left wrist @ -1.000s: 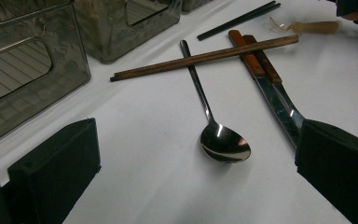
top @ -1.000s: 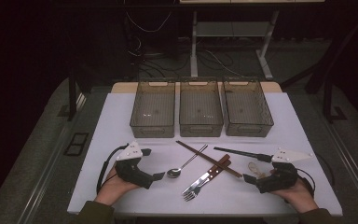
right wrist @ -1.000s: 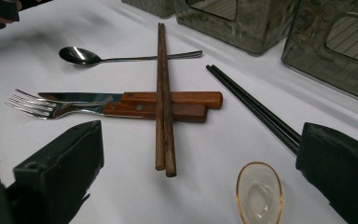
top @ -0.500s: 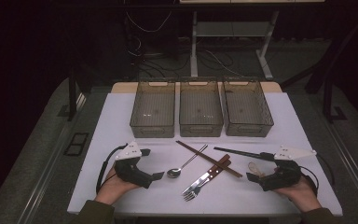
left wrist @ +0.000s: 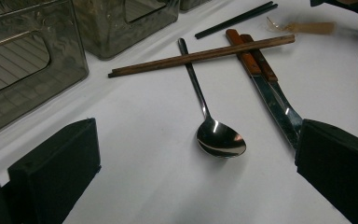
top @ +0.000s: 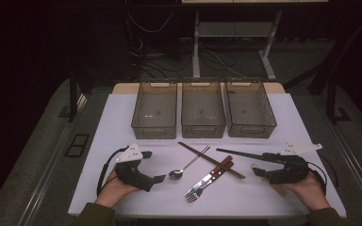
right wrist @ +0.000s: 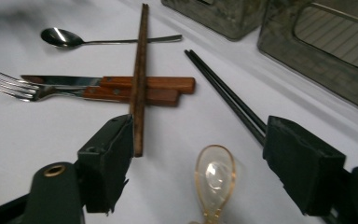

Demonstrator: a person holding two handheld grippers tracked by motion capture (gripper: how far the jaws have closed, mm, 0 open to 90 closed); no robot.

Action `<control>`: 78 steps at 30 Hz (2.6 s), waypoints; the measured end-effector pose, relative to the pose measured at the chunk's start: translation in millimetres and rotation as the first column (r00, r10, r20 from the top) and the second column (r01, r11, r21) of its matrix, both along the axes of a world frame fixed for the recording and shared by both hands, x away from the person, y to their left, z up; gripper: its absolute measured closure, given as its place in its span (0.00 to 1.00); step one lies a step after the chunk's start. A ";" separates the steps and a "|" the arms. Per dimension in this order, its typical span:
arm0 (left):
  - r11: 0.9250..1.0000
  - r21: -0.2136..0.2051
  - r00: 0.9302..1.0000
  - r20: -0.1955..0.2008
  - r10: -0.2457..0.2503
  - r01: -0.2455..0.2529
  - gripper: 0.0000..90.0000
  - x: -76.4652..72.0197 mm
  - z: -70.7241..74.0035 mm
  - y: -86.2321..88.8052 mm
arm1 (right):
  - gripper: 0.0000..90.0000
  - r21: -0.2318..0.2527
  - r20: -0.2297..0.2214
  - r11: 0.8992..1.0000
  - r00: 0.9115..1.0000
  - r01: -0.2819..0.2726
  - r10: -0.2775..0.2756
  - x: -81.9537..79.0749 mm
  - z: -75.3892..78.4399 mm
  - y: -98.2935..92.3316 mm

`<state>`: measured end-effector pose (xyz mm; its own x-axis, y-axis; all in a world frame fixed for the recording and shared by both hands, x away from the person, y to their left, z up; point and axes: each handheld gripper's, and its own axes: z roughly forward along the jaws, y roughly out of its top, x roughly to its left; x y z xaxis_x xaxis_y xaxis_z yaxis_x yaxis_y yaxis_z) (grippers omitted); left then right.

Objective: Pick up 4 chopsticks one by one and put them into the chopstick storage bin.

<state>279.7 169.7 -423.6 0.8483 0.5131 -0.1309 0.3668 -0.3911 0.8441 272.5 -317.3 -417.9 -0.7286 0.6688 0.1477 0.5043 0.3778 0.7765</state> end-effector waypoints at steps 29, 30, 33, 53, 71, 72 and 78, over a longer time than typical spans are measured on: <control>1.000 0.015 1.000 -0.004 -0.005 0.005 0.00 0.6 -1.6 -1.3 | 0.55 -0.141 -0.017 0.989 0.998 0.049 -0.052 42.1 0.4 -28.6; 1.000 0.014 1.000 -0.004 -0.004 0.004 0.00 0.6 -1.8 -1.4 | 0.56 -0.142 -0.023 0.989 0.998 0.051 -0.054 45.8 -1.2 -30.4; 1.000 0.016 1.000 -0.005 -0.004 0.004 0.00 1.2 -2.1 -1.3 | 0.58 -0.148 -0.030 0.988 0.998 0.048 -0.053 49.1 -3.7 -31.1; 1.000 0.016 1.000 -0.007 -0.011 0.012 0.00 1.3 -2.4 -1.1 | 0.67 -0.223 -0.064 0.974 0.998 -0.023 0.009 55.1 -18.8 -32.5; 1.000 0.012 1.000 -0.011 -0.011 0.011 0.00 0.8 -2.8 -1.8 | 0.75 -0.268 -0.083 0.961 0.996 -0.064 0.044 56.7 -24.3 -26.9; 1.000 0.012 1.000 -0.011 -0.012 0.012 0.00 0.8 -2.9 -1.8 | 0.76 -0.269 -0.082 0.961 0.996 -0.066 0.045 56.7 -24.3 -27.0; 1.000 0.011 1.000 -0.013 -0.013 0.013 0.00 0.4 -2.9 -2.0 | 0.80 -0.271 -0.084 0.960 0.995 -0.070 0.049 56.0 -23.9 -26.8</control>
